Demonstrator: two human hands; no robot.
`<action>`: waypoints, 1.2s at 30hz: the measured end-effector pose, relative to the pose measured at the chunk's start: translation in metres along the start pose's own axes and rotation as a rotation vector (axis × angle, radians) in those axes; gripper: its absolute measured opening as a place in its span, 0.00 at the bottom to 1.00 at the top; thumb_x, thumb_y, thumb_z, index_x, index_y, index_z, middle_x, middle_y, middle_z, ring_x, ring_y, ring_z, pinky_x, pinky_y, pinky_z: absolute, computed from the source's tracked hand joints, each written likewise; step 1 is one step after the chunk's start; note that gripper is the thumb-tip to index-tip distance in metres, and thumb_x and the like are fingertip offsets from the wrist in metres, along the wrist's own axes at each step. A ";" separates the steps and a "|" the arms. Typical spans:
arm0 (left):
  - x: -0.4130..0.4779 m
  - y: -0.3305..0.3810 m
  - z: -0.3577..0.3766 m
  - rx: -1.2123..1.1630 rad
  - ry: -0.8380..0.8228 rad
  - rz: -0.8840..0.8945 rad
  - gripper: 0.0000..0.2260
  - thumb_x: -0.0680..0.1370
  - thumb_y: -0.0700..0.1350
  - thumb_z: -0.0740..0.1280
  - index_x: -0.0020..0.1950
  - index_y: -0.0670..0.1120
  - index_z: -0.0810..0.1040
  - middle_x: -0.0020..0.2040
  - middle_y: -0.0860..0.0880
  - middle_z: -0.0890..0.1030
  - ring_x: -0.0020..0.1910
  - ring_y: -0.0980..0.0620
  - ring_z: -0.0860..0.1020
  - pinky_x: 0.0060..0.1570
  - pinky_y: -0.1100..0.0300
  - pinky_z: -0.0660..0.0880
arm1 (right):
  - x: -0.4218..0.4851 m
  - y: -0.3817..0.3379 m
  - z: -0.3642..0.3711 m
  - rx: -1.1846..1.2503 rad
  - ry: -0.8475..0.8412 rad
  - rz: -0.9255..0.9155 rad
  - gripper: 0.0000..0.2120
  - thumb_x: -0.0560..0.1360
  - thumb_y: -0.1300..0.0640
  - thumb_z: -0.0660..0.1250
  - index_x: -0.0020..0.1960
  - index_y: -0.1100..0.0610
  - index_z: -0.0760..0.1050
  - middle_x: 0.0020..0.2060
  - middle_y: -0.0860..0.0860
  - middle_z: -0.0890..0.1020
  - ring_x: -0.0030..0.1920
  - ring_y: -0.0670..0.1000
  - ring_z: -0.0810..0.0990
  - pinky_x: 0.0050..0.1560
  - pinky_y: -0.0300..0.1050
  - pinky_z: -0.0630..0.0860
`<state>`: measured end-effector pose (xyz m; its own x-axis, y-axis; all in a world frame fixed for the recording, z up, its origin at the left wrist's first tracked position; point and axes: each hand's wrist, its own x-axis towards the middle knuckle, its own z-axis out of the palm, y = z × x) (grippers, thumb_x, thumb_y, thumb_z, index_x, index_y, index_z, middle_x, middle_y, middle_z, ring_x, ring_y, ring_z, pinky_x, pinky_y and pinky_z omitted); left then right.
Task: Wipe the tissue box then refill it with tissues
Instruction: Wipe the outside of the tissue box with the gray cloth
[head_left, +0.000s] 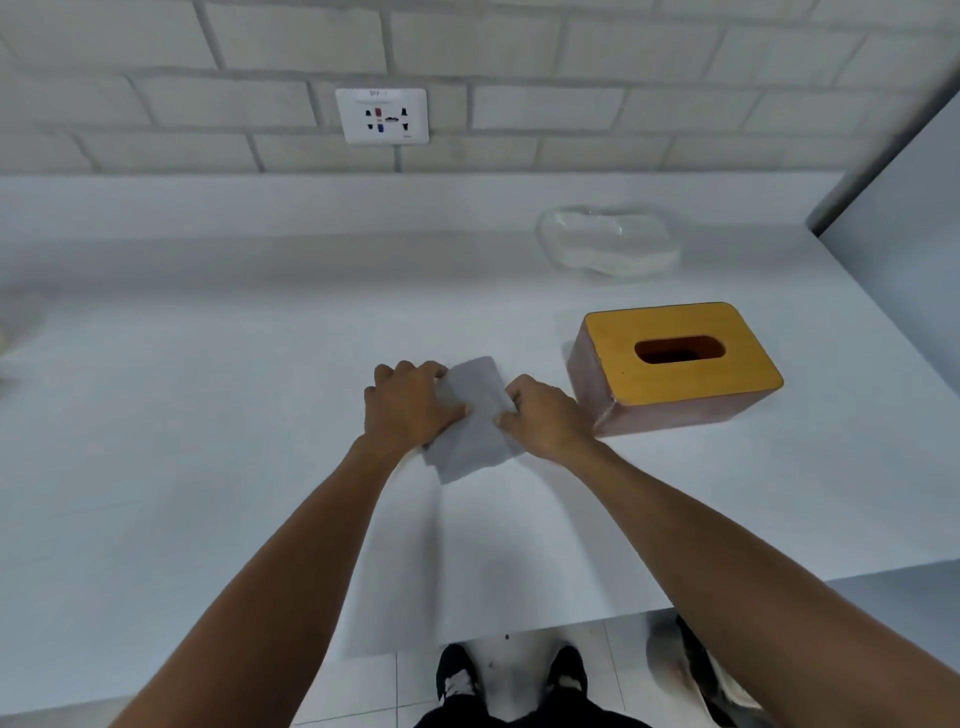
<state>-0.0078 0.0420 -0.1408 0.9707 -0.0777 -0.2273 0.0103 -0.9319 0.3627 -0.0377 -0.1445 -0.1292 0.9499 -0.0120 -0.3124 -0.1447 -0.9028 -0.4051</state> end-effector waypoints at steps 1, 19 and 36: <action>0.001 -0.002 0.001 -0.058 0.014 -0.001 0.20 0.75 0.62 0.72 0.63 0.54 0.79 0.56 0.48 0.79 0.61 0.41 0.72 0.57 0.49 0.74 | -0.001 0.000 0.000 0.008 0.006 -0.003 0.08 0.74 0.51 0.64 0.52 0.51 0.71 0.43 0.48 0.80 0.46 0.54 0.80 0.42 0.52 0.76; -0.094 0.134 -0.043 -0.453 0.071 0.610 0.17 0.72 0.61 0.61 0.54 0.53 0.78 0.43 0.57 0.82 0.42 0.55 0.80 0.41 0.50 0.80 | -0.114 0.002 -0.091 1.516 0.163 0.053 0.26 0.75 0.42 0.67 0.64 0.60 0.77 0.56 0.60 0.83 0.58 0.54 0.83 0.58 0.48 0.79; 0.019 0.288 0.015 0.263 -0.072 0.720 0.55 0.62 0.80 0.67 0.83 0.59 0.52 0.82 0.45 0.59 0.80 0.39 0.59 0.77 0.39 0.58 | -0.073 0.213 -0.186 0.545 0.694 0.092 0.11 0.82 0.48 0.59 0.60 0.34 0.73 0.42 0.37 0.81 0.38 0.48 0.78 0.41 0.42 0.74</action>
<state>0.0100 -0.2334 -0.0545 0.6981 -0.7118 -0.0780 -0.6846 -0.6954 0.2185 -0.0868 -0.4159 -0.0328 0.8563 -0.4924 0.1558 -0.1726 -0.5571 -0.8123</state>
